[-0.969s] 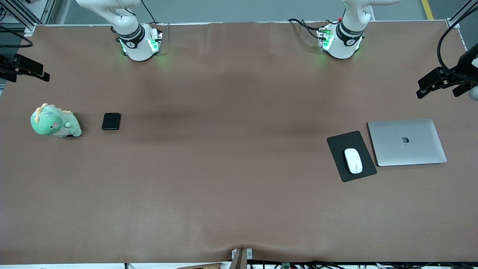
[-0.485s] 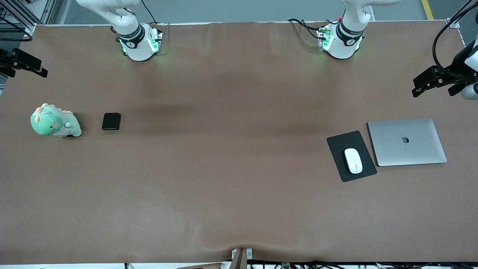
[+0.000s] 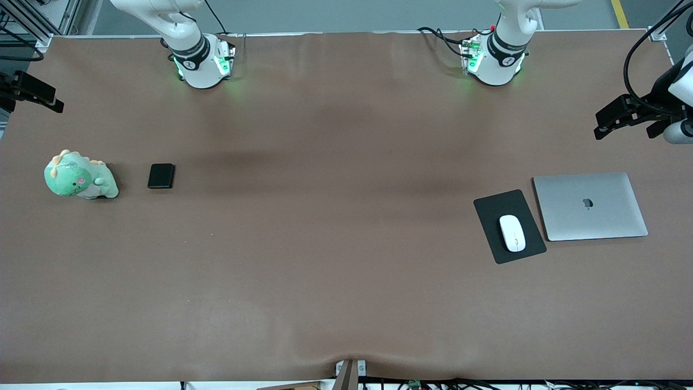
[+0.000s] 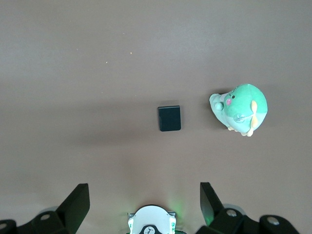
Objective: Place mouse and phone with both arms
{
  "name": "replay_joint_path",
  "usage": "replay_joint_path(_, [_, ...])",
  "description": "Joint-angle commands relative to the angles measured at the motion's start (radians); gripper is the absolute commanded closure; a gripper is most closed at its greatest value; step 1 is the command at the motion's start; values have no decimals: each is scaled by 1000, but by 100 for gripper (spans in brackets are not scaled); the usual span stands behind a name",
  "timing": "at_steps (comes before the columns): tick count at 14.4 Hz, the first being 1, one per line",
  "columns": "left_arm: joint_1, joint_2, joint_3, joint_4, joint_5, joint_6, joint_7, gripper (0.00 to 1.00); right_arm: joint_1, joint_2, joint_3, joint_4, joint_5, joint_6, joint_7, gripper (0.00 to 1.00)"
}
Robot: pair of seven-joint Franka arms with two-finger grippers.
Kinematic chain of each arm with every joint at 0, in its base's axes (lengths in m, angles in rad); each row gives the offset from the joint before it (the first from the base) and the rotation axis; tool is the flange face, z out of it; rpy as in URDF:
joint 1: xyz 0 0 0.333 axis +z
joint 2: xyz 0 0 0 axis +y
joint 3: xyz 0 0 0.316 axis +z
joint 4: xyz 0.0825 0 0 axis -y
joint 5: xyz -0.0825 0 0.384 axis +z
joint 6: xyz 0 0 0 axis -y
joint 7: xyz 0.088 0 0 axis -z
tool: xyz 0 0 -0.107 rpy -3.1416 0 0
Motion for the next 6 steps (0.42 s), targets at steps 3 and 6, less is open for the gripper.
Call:
replay_joint_path(3, [5,-3,-4,11,-1,-20,12,0,-11,-17,12,-14,10,9,3,0])
replay_joint_path(6, [2,2,-6,11,-3,-20,15,0,-13,-17,12,-13,12,12,-22,0])
